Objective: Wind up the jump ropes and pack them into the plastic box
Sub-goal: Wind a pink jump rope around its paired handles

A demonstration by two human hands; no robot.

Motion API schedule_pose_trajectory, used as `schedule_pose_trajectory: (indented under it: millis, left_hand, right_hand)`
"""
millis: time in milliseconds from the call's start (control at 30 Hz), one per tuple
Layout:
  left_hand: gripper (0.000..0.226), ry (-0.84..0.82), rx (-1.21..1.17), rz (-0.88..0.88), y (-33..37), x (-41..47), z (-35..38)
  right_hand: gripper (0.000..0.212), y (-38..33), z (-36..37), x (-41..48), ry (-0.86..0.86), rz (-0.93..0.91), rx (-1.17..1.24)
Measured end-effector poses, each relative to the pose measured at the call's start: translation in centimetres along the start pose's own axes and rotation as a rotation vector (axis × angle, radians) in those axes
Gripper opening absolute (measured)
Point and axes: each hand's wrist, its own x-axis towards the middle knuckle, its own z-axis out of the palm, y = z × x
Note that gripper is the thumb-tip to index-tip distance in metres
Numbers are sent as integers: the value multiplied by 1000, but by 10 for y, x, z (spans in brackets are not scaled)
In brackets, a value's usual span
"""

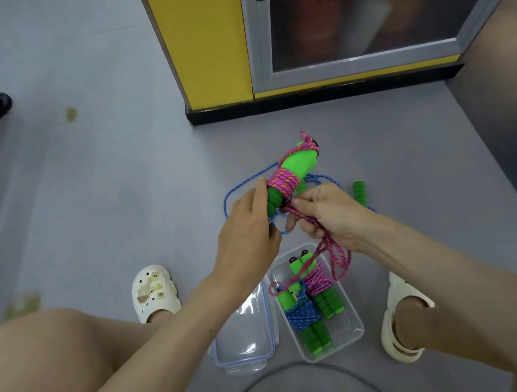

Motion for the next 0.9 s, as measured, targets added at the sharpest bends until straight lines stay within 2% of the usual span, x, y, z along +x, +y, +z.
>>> schedule_pose_trajectory:
  millis: [233,367,500,567,667,733,800,900]
  left_hand:
    - [88,-144,-84,45,2,-5,9]
    - [94,-212,-136,42,10,-7,7]
    - [98,-256,-286,4,10,-7,11]
    - [84,-186,-466,-75,10,-2,7]
    - [55,-95,-747,-324,10,11,-10]
    - [60,-175,-929,-526,3,19,-19]
    - [67,-336,-1078,-654,-5,21,-24]
    - [65,-541,-1234,-660,-7,16,-27]
  right_hand:
    - [17,4,-4,2,2,5,80]
    - [39,1,-5,4,78,-10,51]
    - [41,5,-6,7,154,10,85]
    - [40,7,-8,8,139,6,61]
    - [39,5,-10,7,52,-8,-15]
    - [37,3,-10,6,-28,-14,9]
    - [38,1,-11,5,-86,-10,56]
    - [40,1,-11,4,-127,1,41]
